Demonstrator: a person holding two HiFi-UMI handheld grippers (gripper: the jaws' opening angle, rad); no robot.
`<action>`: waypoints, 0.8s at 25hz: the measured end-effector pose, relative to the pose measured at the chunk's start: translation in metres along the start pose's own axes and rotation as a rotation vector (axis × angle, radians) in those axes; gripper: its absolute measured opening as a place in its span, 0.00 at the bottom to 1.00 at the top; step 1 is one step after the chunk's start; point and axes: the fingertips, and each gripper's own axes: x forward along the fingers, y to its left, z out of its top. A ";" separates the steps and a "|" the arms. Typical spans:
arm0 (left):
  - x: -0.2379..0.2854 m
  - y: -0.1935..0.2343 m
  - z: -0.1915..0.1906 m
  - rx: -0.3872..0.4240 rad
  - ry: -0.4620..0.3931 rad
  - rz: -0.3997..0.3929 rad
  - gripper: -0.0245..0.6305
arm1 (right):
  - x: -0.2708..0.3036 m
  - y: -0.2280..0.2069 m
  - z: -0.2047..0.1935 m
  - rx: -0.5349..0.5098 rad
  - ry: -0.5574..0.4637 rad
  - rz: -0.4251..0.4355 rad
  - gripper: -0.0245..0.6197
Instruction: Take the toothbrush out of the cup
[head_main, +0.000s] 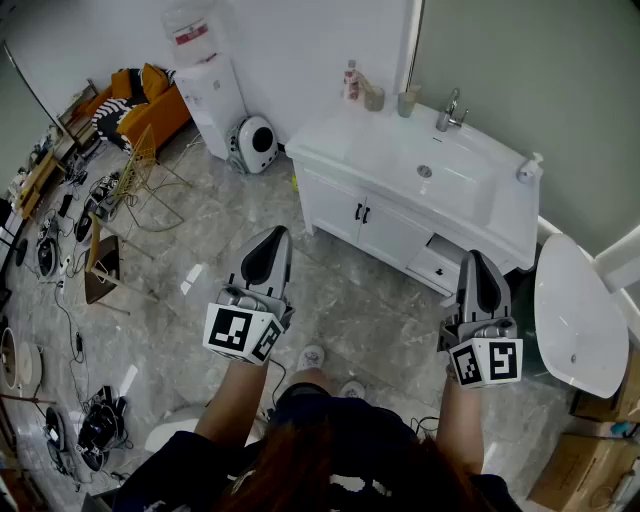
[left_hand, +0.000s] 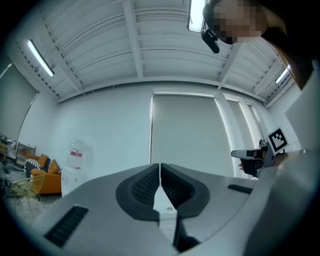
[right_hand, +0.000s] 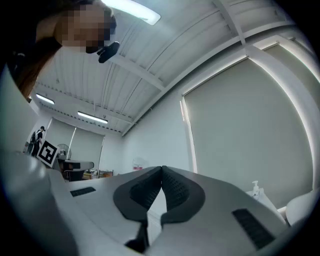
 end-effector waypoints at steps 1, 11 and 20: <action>-0.002 -0.006 0.000 0.003 0.006 -0.001 0.08 | -0.005 -0.001 0.002 0.001 0.000 0.000 0.06; -0.016 -0.038 0.002 0.023 0.019 0.015 0.08 | -0.035 -0.012 0.009 0.073 -0.018 0.030 0.06; -0.001 -0.036 -0.006 0.024 0.042 0.031 0.08 | -0.019 -0.023 0.001 0.095 -0.009 0.047 0.06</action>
